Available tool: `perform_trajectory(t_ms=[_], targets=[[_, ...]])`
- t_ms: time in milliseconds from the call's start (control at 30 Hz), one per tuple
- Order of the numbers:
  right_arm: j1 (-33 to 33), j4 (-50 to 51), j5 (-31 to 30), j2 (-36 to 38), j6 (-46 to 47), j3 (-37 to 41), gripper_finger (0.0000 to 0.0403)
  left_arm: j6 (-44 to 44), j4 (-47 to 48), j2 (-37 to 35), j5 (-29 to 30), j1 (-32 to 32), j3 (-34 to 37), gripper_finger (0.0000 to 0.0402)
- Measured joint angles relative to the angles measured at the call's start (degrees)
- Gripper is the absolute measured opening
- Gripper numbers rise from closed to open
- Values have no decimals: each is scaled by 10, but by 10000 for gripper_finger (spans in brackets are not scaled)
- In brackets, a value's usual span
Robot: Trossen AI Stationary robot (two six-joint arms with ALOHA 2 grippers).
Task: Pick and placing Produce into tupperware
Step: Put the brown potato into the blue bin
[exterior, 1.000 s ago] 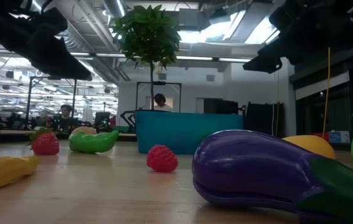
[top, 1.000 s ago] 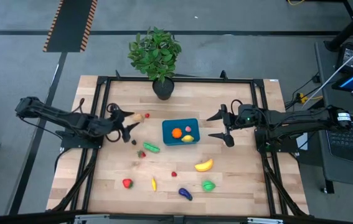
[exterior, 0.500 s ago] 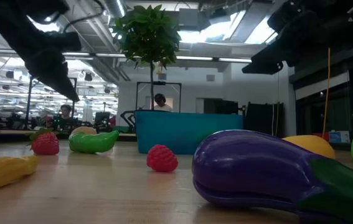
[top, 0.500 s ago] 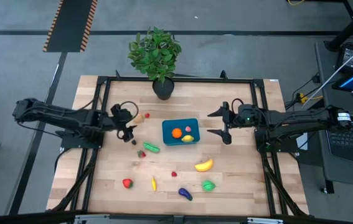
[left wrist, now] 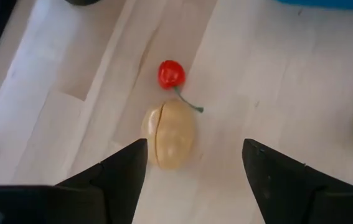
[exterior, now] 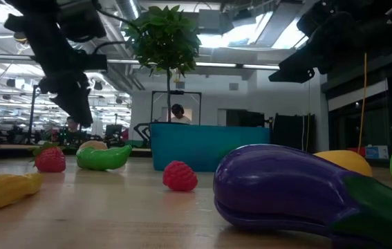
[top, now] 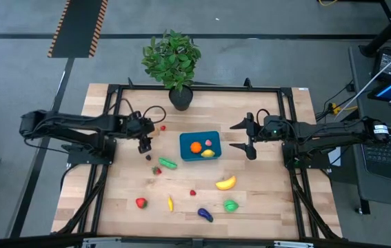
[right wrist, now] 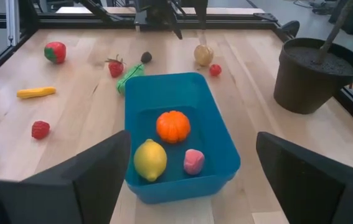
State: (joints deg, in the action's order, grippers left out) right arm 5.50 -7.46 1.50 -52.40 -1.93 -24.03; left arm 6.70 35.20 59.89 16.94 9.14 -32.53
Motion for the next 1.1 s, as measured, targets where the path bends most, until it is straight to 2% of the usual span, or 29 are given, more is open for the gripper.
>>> perform_trajectory(t_ms=[300,667,900,1100], targets=[[0,0,0,0,1,0,348,-100,-1,51,-49,66,-15,256],[0,0,0,0,0,0,348,-148,-10,84,-120,153,-15,256],[0,0,0,0,0,0,348,-190,-33,85,-155,179,-15,256],[0,0,0,0,-3,0,348,-194,-45,105,-168,184,-15,257]])
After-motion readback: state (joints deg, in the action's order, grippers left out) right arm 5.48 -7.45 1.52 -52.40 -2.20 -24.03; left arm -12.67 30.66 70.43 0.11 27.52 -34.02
